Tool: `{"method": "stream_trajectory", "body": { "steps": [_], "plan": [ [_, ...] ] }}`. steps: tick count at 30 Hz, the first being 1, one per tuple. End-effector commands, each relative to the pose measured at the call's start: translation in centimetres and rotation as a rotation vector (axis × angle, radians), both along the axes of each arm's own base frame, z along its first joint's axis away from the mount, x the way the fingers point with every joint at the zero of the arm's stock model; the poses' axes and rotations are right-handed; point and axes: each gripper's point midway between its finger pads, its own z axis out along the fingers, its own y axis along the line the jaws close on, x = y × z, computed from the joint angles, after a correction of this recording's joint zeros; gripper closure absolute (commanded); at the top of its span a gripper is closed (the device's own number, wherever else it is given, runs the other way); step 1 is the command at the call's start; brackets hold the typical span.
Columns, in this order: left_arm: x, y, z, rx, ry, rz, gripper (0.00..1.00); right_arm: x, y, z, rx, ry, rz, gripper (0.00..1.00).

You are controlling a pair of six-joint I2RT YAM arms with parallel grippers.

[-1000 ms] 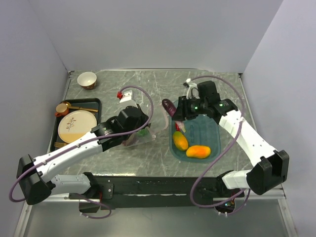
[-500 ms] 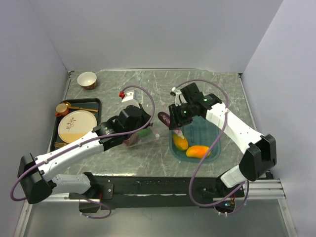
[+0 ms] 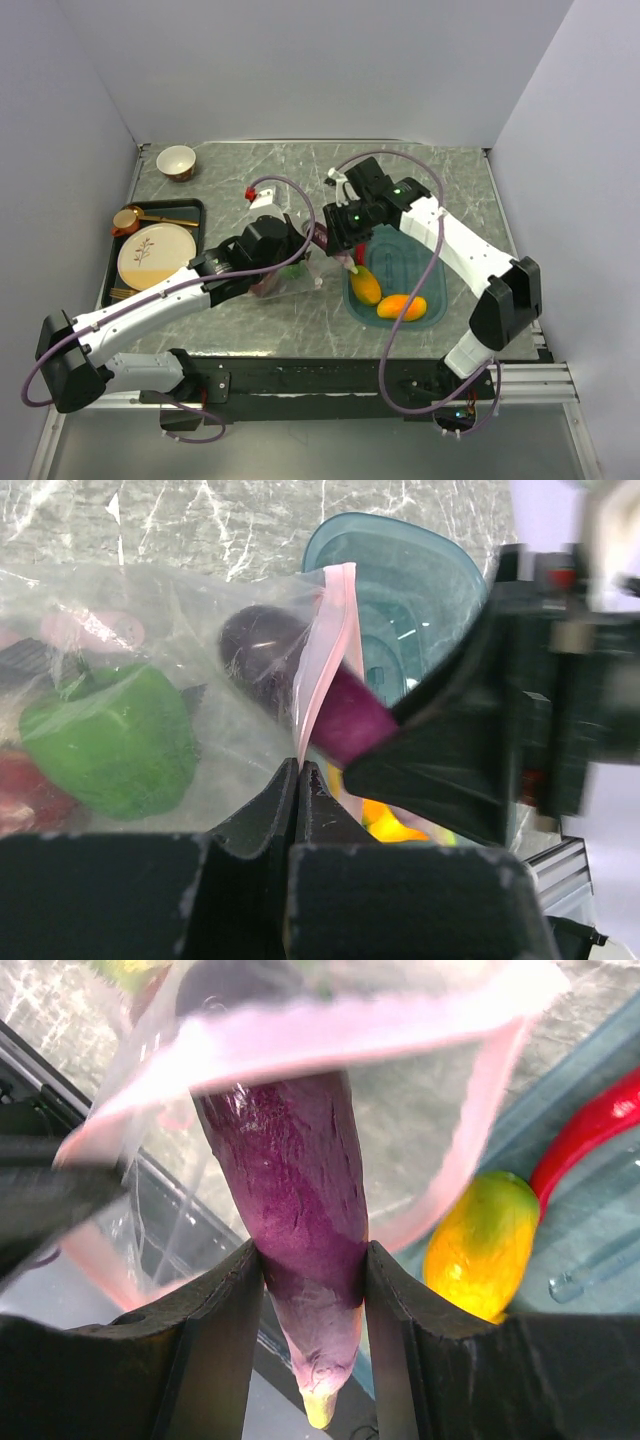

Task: Place the food in the zip-top bag and seal the zipper
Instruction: Place the fake vegetable in the zipper food storage bag.

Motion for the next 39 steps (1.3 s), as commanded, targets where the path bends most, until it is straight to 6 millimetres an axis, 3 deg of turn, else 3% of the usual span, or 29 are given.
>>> {"method": "stream_trajectory", "body": {
  "steps": [1,6,12,19,24,26,30,36,39],
  "plan": [
    [0.0,-0.4,1.7,-0.032,-0.045,-0.030,0.99,0.2,1.4,-0.1,0.006,0.020,0.027,0.64],
    [0.1,-0.4,1.9,-0.029,-0.051,-0.028,0.99,0.5,2.0,-0.3,-0.013,0.024,0.028,0.64],
    [-0.1,-0.3,1.8,-0.029,-0.043,-0.028,0.99,1.4,3.6,1.6,0.064,-0.015,0.004,0.63],
    [0.0,0.3,2.2,-0.032,-0.054,-0.008,0.99,1.8,4.4,0.9,0.071,0.003,-0.026,0.62],
    [-0.1,0.9,3.0,-0.045,-0.072,0.012,0.99,2.0,4.9,1.6,0.112,-0.020,-0.061,0.58],
    [-0.1,1.2,3.2,-0.047,-0.081,0.021,0.99,2.2,5.3,2.4,0.149,-0.046,-0.064,0.49],
    [-0.2,1.7,3.6,-0.053,-0.090,0.035,0.99,2.4,5.2,3.7,0.186,-0.088,-0.090,0.40],
    [-0.3,1.9,3.7,-0.050,-0.098,0.036,0.99,2.9,4.2,4.4,0.168,-0.136,-0.146,0.36],
    [-0.2,2.3,3.6,-0.047,-0.093,0.054,0.99,3.4,2.7,4.9,0.130,-0.188,-0.198,0.36]
  ]
}}
